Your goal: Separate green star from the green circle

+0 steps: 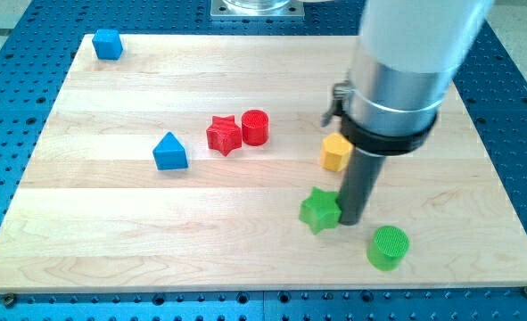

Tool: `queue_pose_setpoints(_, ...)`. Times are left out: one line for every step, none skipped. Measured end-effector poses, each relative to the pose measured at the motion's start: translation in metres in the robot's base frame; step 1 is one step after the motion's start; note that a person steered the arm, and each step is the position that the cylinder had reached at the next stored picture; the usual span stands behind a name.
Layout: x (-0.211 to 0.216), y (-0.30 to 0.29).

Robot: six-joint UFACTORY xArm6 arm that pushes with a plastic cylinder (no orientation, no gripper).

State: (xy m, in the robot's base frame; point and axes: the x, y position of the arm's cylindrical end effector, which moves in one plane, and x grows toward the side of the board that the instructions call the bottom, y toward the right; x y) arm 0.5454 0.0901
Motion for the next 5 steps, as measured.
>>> queue_pose_setpoints(0.014,0.014)
queue_pose_setpoints(0.017,-0.026)
queue_pose_setpoints(0.011,-0.06)
queue_pose_setpoints(0.036,-0.081)
queue_pose_setpoints(0.029,-0.118)
